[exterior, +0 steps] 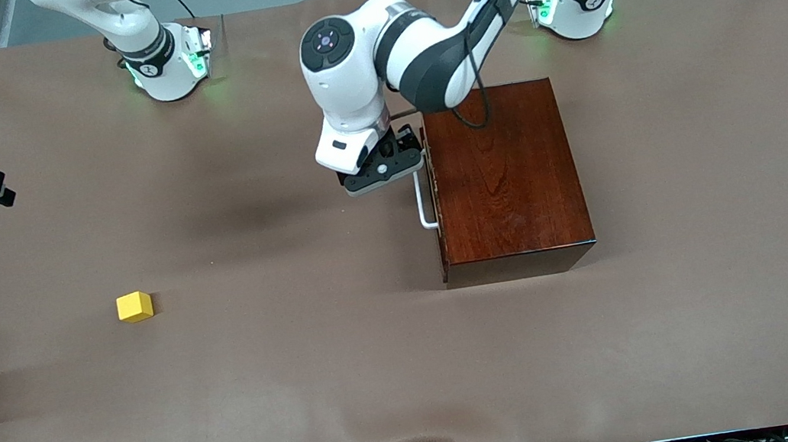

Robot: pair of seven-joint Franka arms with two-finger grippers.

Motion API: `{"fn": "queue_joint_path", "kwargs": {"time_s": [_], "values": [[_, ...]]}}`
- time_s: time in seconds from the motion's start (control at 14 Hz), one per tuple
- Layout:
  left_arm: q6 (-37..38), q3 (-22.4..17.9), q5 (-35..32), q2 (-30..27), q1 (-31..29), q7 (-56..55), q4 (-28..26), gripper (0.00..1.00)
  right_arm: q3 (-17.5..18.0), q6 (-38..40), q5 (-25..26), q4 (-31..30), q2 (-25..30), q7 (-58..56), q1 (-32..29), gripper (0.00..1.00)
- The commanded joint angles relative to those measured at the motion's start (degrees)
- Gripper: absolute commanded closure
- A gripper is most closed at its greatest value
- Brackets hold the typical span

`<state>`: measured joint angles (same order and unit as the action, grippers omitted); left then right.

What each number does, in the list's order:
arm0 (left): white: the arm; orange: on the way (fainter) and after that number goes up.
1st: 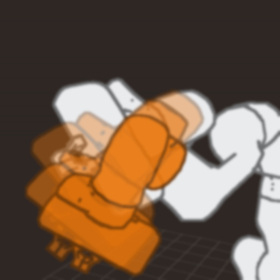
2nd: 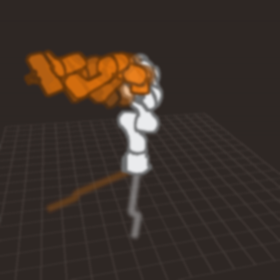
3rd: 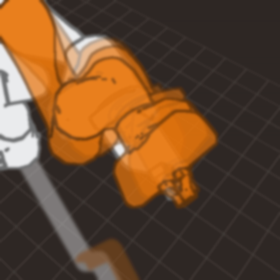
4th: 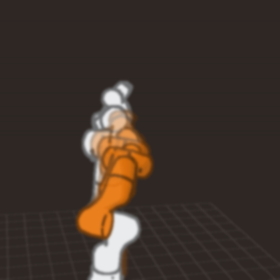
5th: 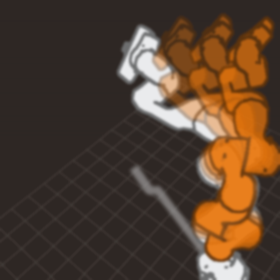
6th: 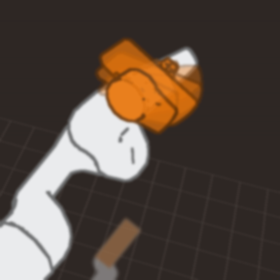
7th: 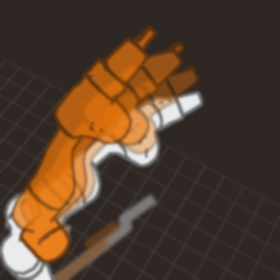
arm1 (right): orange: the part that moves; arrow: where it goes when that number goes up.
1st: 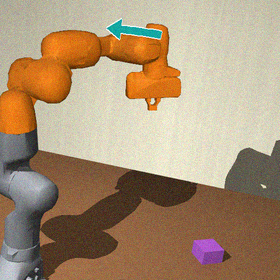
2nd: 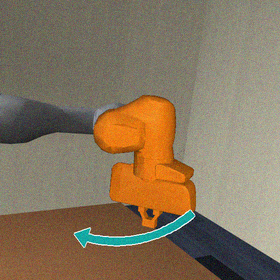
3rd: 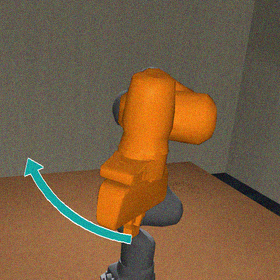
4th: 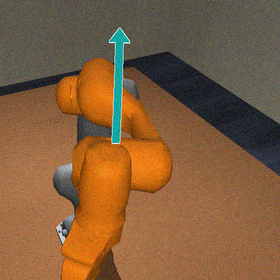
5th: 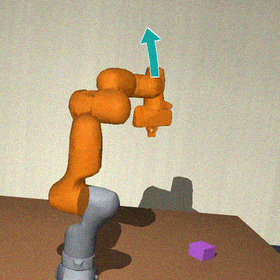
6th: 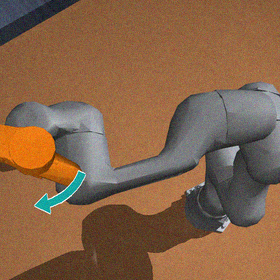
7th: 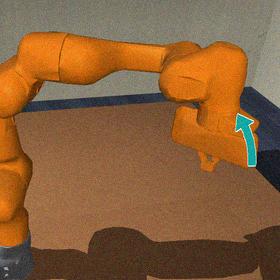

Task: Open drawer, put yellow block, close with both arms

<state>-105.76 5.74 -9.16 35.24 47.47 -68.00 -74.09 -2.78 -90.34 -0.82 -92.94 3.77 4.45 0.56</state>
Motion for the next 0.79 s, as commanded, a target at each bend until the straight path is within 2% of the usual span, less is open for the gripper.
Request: {"fn": "queue_joint_path", "kwargs": {"time_s": [0.0, 0.29, 0.71], "values": [[0.6, -0.4, -1.9, 2.2, 0.9, 0.8, 1.9, 0.00, -0.1, 0.3, -0.1, -0.1, 0.4, 0.5, 0.4, 0.00], [0.9, -0.4, -1.9, 3.2, 0.7, 6.7, 1.9, 0.00, 0.0, 0.3, -0.1, -0.1, 0.3, 0.5, 0.4, 0.00], [3.2, -0.4, -1.9, 4.5, 0.3, 7.4, 1.8, 0.00, 0.0, 0.3, -0.1, -0.1, 0.3, 0.5, 0.5, 0.00]]}}
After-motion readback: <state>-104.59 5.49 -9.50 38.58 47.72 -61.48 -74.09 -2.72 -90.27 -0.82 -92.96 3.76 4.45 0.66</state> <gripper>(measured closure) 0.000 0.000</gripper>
